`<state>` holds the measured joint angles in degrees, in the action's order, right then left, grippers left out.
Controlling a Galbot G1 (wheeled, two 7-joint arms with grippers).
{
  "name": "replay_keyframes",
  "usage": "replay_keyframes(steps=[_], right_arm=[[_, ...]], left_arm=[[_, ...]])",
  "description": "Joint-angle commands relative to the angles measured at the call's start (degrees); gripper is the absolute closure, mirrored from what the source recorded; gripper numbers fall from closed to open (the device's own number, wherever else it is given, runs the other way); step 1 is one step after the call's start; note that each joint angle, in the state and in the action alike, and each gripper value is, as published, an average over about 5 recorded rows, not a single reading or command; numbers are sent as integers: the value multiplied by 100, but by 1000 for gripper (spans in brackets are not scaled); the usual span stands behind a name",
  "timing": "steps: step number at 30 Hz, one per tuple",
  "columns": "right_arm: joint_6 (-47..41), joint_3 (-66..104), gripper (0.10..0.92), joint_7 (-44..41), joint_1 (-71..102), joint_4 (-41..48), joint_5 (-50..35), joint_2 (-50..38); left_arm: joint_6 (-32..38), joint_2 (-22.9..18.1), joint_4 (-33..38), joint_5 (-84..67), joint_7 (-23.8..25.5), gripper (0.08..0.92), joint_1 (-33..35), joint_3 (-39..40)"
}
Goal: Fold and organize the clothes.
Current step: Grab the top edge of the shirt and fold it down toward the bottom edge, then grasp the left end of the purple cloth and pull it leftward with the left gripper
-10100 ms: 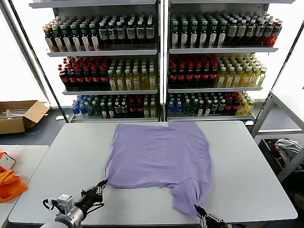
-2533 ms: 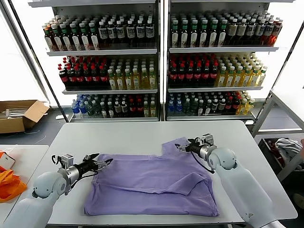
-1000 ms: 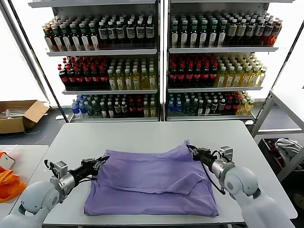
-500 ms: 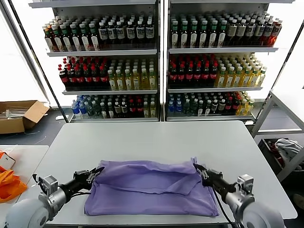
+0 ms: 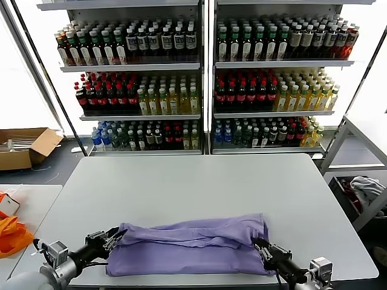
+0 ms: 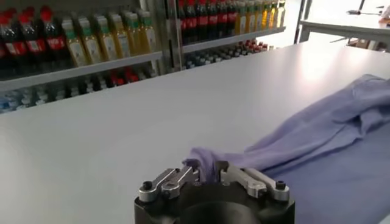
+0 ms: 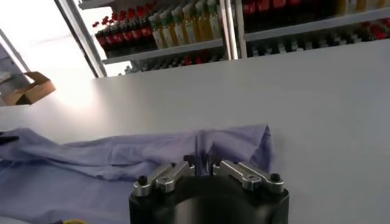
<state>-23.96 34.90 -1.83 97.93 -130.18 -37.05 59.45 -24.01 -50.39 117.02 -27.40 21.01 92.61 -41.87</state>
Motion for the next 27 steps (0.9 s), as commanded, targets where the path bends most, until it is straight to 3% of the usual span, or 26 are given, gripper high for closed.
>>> replay_keyframes(steps=[1,6,11,15,19,27], right_arm=[[1388,196,627,-310,-147,153,493,200],[2309,485,471,-714,-337,439,648,636],[2703,686,333,-845,-279,646,887,873],[2827,683,227,-837,-184,705,994,888],[2884,683,204,-829,-114,689,957,848],[2893,720,202,-812,-14,672,666,779]], left_arm=[[-163,-266,419,125,-502,651,326,-540],[-29,-901,927,-182,-1833,512,560,-291],[153,-1821,1140,92,-2716,365,802,307],[-30,-2174,1096,245,-3473,254,775,846],[-491,-2287,1053,263,-3774,185,675,1098],[-832,-2404,697,79,-4083,177,357,1236]])
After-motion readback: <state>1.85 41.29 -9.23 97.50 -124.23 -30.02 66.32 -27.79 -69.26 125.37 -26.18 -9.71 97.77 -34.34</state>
